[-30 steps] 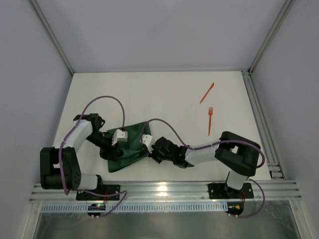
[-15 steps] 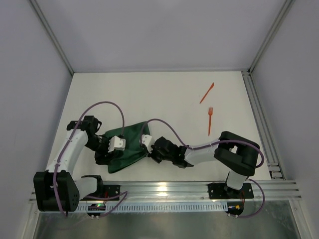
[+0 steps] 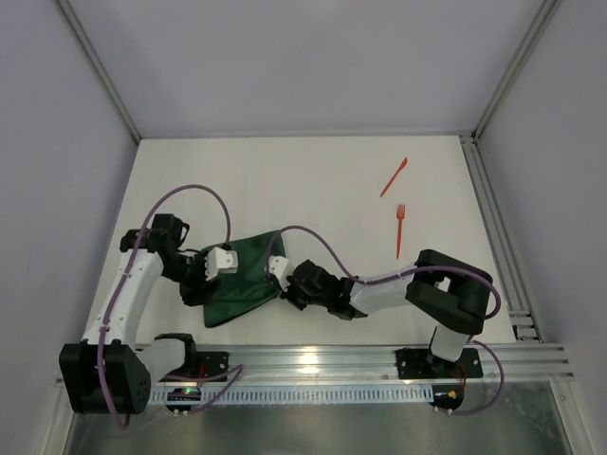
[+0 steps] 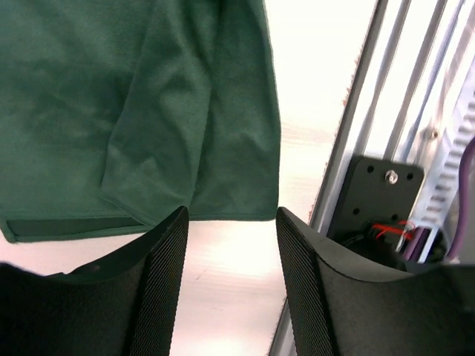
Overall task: Fold the napkin into a case and place the utensils inside
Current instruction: Smooth out the lower triangle-folded napkin at the center of the board.
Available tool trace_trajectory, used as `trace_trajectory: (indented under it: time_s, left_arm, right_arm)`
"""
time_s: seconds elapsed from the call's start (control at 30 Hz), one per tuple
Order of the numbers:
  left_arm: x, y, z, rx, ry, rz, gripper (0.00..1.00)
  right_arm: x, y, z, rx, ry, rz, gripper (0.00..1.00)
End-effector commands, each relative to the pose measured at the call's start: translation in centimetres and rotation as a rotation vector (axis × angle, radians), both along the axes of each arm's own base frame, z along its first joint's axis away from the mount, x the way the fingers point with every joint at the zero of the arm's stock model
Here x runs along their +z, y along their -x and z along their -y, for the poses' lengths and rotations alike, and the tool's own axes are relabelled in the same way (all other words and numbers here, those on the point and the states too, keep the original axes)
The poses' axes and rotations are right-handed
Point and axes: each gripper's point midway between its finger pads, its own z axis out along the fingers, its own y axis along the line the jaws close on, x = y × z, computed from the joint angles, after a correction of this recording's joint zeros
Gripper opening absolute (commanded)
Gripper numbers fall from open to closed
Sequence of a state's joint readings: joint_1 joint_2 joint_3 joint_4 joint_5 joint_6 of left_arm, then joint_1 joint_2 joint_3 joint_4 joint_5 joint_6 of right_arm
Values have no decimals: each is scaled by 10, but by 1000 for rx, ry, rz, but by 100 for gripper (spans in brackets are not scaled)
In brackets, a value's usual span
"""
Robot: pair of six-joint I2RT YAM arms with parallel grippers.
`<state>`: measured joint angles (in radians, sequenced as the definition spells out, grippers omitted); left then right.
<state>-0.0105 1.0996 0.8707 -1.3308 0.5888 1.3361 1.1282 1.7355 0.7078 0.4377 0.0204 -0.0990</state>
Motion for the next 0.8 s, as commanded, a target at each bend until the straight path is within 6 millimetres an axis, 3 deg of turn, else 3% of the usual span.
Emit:
trace_trajectory:
  time_s: [0.0, 0.03, 0.1, 0.13, 0.2, 0.23, 0.57, 0.63, 0.7, 0.77]
  left_arm:
    - [12, -34, 9, 281, 57, -24, 52]
    - [15, -69, 9, 410, 88, 32, 47]
    - [21, -98, 10, 481, 109, 55, 35]
    - [13, -112, 10, 505, 106, 30, 32]
    - [11, -129, 8, 554, 77, 13, 27]
    - [0, -134, 14, 542, 52, -16, 27]
    - [-42, -122, 49, 387, -25, -104, 33]
    - [-47, -122, 55, 371, -34, -94, 33]
    - [-55, -116, 60, 346, -47, -117, 32]
    - [-61, -109, 59, 331, -62, -137, 30]
  right_arm:
    - [6, -7, -10, -5, -26, 22, 4]
    - [5, -8, -9, -7, -23, 20, 4]
    - [6, -9, -11, -8, -27, 21, 4]
    - [5, -9, -11, -8, -25, 20, 4]
    - [6, -9, -11, -6, -28, 18, 4]
    - [5, -9, -11, -6, -27, 17, 4]
    - [1, 0, -13, 43, -33, -13, 6]
    - [1, 3, -14, 65, -32, -17, 13]
    - [4, 6, -15, 80, -37, -17, 30]
    - [8, 9, -15, 98, -40, -19, 39]
